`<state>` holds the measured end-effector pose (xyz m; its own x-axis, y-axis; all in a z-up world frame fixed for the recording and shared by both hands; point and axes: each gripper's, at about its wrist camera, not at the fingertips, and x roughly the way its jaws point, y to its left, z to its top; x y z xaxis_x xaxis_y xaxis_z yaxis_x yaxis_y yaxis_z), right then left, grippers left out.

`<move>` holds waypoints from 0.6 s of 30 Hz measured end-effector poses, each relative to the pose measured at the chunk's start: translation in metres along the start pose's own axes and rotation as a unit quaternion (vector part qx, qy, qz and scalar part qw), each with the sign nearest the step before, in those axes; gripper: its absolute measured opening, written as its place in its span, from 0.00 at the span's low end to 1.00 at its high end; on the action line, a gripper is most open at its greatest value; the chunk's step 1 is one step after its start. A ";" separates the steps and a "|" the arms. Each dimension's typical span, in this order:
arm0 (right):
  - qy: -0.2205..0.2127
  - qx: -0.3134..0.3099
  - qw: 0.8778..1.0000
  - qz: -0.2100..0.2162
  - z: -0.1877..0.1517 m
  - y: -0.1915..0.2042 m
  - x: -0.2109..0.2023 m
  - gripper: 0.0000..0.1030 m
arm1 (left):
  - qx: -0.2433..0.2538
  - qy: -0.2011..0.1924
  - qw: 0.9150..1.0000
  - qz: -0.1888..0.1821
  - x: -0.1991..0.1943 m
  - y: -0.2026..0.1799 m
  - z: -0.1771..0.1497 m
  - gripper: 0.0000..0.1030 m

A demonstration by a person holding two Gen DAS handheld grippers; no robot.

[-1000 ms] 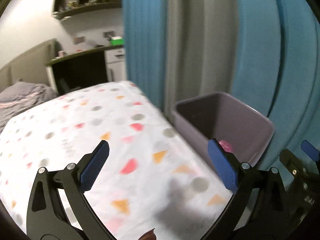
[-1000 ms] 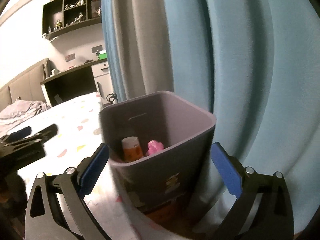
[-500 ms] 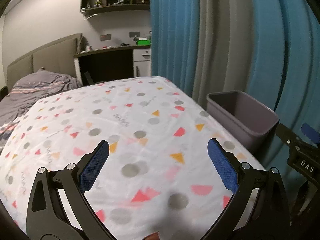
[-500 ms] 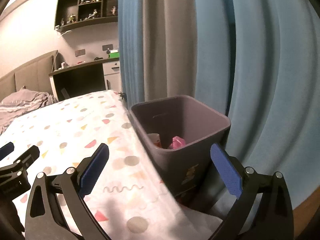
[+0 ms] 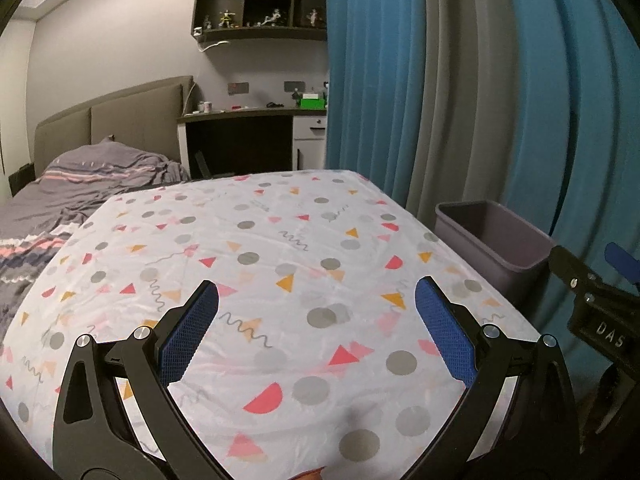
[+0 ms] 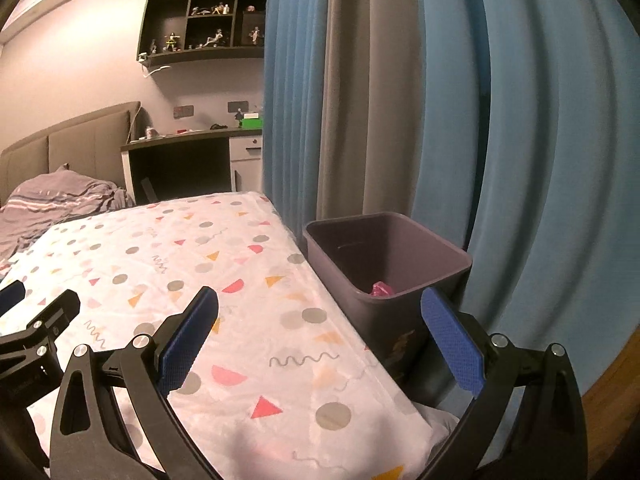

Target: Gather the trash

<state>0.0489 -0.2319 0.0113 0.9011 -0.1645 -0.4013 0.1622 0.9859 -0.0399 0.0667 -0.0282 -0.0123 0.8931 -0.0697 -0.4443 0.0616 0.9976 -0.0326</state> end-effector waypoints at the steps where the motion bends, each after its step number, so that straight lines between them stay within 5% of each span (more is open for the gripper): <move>1: -0.002 -0.002 1.000 0.001 -0.001 0.002 -0.003 0.95 | -0.002 -0.001 1.000 -0.002 -0.003 0.002 0.000 0.94; 18: -0.026 -0.009 1.000 -0.001 -0.001 0.011 -0.024 0.95 | -0.011 -0.015 1.000 -0.008 -0.020 0.002 0.003 0.94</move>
<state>0.0284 -0.2173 0.0196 0.9207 -0.1678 -0.3523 0.1579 0.9858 -0.0570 0.0504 -0.0243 -0.0003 0.9053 -0.0861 -0.4159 0.0671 0.9959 -0.0602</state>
